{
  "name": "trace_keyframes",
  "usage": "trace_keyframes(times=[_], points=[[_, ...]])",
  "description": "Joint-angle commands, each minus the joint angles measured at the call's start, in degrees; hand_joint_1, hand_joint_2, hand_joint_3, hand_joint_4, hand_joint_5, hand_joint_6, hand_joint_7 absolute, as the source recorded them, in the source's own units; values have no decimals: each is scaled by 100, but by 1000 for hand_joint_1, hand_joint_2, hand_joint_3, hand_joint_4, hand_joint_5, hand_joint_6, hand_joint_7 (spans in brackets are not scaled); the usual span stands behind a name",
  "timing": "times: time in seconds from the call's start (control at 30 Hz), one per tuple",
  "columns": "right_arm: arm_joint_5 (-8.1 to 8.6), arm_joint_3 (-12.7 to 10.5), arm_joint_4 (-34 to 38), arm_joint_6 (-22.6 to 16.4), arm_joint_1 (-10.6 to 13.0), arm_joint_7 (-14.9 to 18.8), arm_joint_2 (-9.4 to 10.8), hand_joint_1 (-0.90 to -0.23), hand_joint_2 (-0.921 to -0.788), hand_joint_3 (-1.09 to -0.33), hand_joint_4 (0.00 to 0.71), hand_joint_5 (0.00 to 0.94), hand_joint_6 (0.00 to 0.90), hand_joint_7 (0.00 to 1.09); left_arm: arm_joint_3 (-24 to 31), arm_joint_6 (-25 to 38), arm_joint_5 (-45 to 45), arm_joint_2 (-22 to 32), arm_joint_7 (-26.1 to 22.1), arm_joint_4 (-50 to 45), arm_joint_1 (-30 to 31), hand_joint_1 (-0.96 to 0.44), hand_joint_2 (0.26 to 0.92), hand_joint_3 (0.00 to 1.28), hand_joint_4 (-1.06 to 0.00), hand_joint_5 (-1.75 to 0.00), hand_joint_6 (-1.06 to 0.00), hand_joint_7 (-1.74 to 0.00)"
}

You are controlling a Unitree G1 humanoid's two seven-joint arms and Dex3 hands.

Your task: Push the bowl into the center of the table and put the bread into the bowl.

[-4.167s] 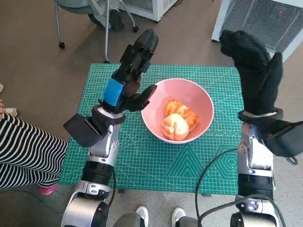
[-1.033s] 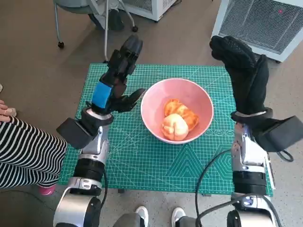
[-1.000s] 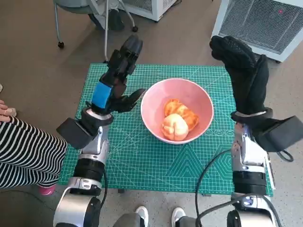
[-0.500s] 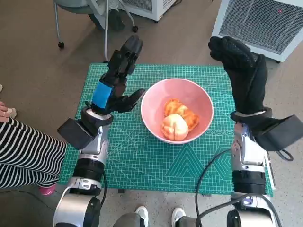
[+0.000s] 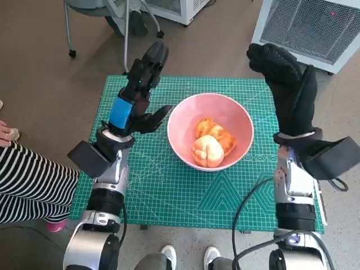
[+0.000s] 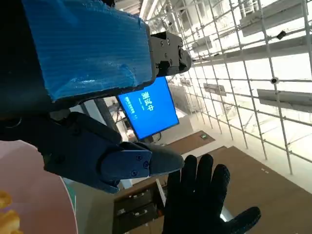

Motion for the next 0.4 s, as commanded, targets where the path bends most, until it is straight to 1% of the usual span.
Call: trace_keyframes(times=[0.03,0.27,0.33,0.4], points=[[78,1,24,76,102,59,43,-730,-921,-685,174,0,88,399,-1,-40,7,43,41,2,-63,-695,921,403,-69,-10,1,-262],[67,16,-6,51,137,61,72,-732,-921,-685,167,0,88,400,8,-48,-40,37,12,-23,-11,-679,921,382,-67,-8,1,-261],[65,17,5,34,143,68,80,-730,-921,-685,167,0,87,400,18,-41,-85,26,-16,-29,4,-621,921,338,-68,-8,1,-267],[60,17,18,20,146,72,89,-727,-921,-685,166,0,87,401,30,-28,-132,16,-41,-41,15,-520,921,274,-77,-10,0,-289]])
